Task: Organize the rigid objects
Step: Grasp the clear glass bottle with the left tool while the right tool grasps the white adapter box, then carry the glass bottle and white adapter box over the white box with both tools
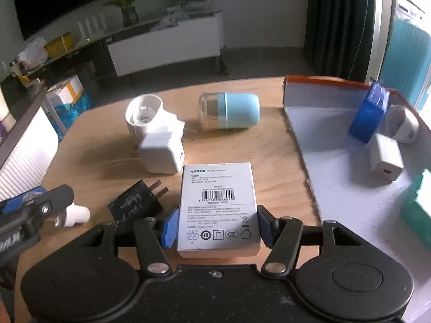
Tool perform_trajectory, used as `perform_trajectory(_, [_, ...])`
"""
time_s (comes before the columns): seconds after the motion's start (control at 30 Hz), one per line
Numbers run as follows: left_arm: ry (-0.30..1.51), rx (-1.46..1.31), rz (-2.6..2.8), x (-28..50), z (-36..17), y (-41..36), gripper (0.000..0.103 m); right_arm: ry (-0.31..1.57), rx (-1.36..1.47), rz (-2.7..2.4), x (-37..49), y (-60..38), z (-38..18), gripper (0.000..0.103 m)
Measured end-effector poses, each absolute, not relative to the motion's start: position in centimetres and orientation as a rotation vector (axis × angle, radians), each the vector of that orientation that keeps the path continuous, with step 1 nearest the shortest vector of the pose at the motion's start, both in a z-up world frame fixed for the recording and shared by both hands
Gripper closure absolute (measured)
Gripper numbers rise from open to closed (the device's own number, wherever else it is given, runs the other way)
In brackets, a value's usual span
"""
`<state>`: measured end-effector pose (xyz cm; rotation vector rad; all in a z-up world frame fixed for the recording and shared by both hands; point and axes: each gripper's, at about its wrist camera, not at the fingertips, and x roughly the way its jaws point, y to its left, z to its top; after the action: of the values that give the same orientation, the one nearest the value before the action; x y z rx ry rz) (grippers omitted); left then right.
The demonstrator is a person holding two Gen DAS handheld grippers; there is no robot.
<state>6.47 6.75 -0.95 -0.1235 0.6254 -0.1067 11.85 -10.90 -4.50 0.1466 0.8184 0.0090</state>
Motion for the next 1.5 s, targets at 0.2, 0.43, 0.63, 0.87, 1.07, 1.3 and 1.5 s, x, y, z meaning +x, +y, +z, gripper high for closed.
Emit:
perform_trajectory(0.2, [0.618, -0.149, -0.120, 5.2, -0.3, 6.4, 0.054, 0.755, 0.133, 0.076, 8.8, -11.4, -1.7, 0.032])
perform_trajectory(0.43, [0.611, -0.171, -0.109, 3.5, 1.2, 5.5, 0.054, 0.710, 0.140, 0.122, 6.0, -12.4, 0.5, 0.032])
perform_trajectory(0.63, [0.606, -0.182, -0.096, 2.2, 2.3, 4.5, 0.054, 0.683, 0.135, 0.143, 4.0, -13.1, 1.5, 0.032])
perform_trajectory(0.87, [0.625, -0.191, -0.072, 1.3, 2.8, 3.3, 0.054, 0.650, 0.118, 0.157, 2.3, -13.9, 2.4, 0.032])
perform_trajectory(1.07, [0.640, -0.172, -0.059, 0.6, 3.0, 1.7, 0.054, 0.636, 0.106, 0.161, 1.1, -15.3, 2.8, 0.032])
perform_trajectory(1.3, [0.651, -0.156, -0.062, 0.2, 3.2, -0.2, 0.054, 0.626, 0.116, 0.146, 0.3, -17.3, 3.1, 0.032])
perform_trajectory(1.5, [0.659, -0.155, -0.068, 0.3, 3.2, -0.9, 0.054, 0.618, 0.128, 0.142, 0.4, -18.1, 3.3, 0.032])
